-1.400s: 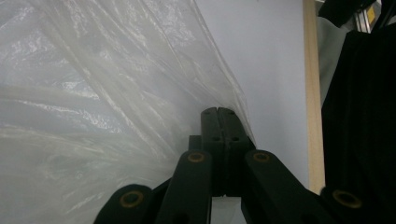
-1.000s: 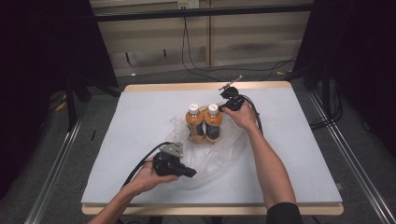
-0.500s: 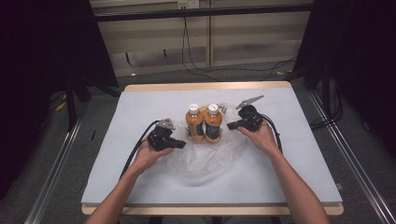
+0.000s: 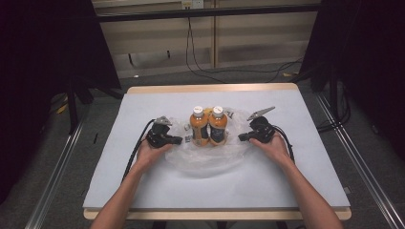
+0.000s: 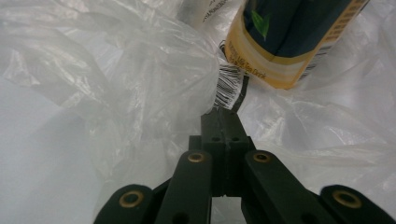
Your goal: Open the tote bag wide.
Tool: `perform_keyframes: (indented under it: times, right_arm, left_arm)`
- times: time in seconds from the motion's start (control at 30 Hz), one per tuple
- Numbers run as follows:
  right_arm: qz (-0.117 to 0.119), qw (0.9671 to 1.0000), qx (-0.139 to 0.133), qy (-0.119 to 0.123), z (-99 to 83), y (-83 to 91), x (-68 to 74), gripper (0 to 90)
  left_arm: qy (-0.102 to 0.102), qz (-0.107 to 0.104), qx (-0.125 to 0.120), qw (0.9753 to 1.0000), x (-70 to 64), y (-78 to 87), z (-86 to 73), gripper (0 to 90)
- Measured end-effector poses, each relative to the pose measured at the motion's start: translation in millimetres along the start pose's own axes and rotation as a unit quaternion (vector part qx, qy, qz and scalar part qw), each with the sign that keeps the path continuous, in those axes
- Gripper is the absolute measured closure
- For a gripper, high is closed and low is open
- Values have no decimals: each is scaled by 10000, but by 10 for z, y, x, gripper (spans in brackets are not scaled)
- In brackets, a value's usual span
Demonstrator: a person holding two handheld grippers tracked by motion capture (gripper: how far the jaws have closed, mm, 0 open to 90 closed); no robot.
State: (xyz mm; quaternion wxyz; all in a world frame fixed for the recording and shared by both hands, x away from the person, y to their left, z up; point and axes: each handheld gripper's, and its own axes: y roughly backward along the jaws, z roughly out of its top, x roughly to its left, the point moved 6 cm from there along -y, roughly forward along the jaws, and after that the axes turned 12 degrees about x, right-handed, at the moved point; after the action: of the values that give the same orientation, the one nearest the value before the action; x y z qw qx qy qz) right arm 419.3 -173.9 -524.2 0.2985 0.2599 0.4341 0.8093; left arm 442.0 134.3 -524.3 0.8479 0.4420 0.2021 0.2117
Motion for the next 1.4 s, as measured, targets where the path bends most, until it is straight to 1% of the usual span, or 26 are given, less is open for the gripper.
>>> perform_keyframes:
  times: [0.03, 0.07, 0.2, 0.27, 0.3, 0.33, 0.37, 0.4, 0.47, 0.5, 0.53, 0.57, 0.7, 0.77, 0.83, 1.0, 1.03, 1.07, 1.1, 1.13, 1.17, 1.2, 1.23, 1.27, 1.33, 1.4]
  right_arm:
    - [0, 10000, 0, 0, 0, 0, 0, 900]
    - [-139, 9998, 106, 135, -7, 16, 19, 900]
    - [-195, 9996, 154, 115, -33, 47, 36, 900]
    - [-141, 9999, 85, 52, -67, 80, 20, 900]
    - [-54, 10000, -35, 22, -74, 100, 18, 900]
    - [117, 9995, -274, -39, -79, 152, 25, 900]
    - [117, 9995, -274, -39, -79, 152, 25, 900]
    - [218, 9987, -437, -111, -72, 193, 37, 900]
    - [253, 9984, -500, -115, -67, 214, 44, 900]
    - [242, 9981, -559, -100, -60, 237, 50, 900]
    - [260, 9969, -735, -97, -40, 299, 78, 900]
    - [260, 9969, -735, -97, -40, 299, 78, 900]
    - [211, 9948, -997, -49, -37, 419, 124, 900]
    - [234, 9924, -1201, -86, -40, 497, 146, 900]
    - [236, 9904, -1354, -113, -53, 570, 160, 900]
    - [254, 9868, -1592, -144, -101, 714, 209, 900]
    - [232, 9868, -1600, -123, -117, 735, 222, 898]
    - [188, 9867, -1606, -159, -147, 765, 246, 822]
    - [188, 9867, -1606, -159, -147, 765, 246, 822]
    - [161, 9865, -1620, -156, -175, 785, 269, 768]
    - [161, 9865, -1620, -156, -175, 785, 269, 768]
    - [113, 9859, -1659, -168, -189, 798, 281, 700]
    - [51, 9846, -1735, -208, -215, 831, 312, 527]
    - [51, 9846, -1735, -208, -215, 831, 312, 527]
    - [11, 9821, -1872, -229, -231, 876, 350, 394]
    - [-189, 9798, -1978, -236, -256, 925, 377, 270]
  left_arm:
    - [3, 12, -25, 10000, 3, 1, 1, 900]
    - [52, -31, -110, 9999, 6, 4, 8, 900]
    - [99, 35, -198, 9997, 23, 57, 14, 900]
    - [143, -20, -376, 9992, 26, 102, 30, 900]
    - [146, -82, -473, 9987, 17, 126, 41, 900]
    - [127, -185, -582, 9981, -3, 165, 56, 900]
    - [120, -218, -623, 9977, -16, 184, 65, 900]
    - [121, -242, -678, 9973, -34, 208, 78, 900]
    - [39, -289, -765, 9966, -77, 267, 94, 900]
    - [21, -316, -858, 9958, -110, 301, 107, 900]
    - [-50, -328, -956, 9949, -163, 376, 117, 900]
    - [-50, -328, -956, 9949, -163, 376, 117, 900]
    - [-305, -313, -1085, 9931, -269, 521, 119, 900]
    - [-323, -360, -1199, 9916, -320, 585, 118, 900]
    - [-421, -329, -1225, 9910, -359, 640, 94, 900]
    - [-358, -366, -1395, 9889, -422, 718, -31, 900]
    - [-398, -308, -1389, 9890, -428, 726, -63, 896]
    - [-405, -257, -1367, 9895, -434, 731, -94, 867]
    - [-412, -264, -1356, 9896, -447, 731, -117, 867]
    - [-448, -239, -1327, 9898, -461, 736, -147, 836]
    - [-458, -214, -1349, 9896, -477, 739, -168, 836]
    - [-472, -208, -1379, 9891, -495, 752, -190, 811]
    - [-485, -157, -1389, 9890, -516, 775, -216, 762]
    - [-506, -150, -1433, 9883, -531, 785, -226, 762]
    - [-524, -71, -1447, 9881, -578, 825, -265, 674]
    - [-525, 12, -1526, 9869, -614, 867, -292, 616]
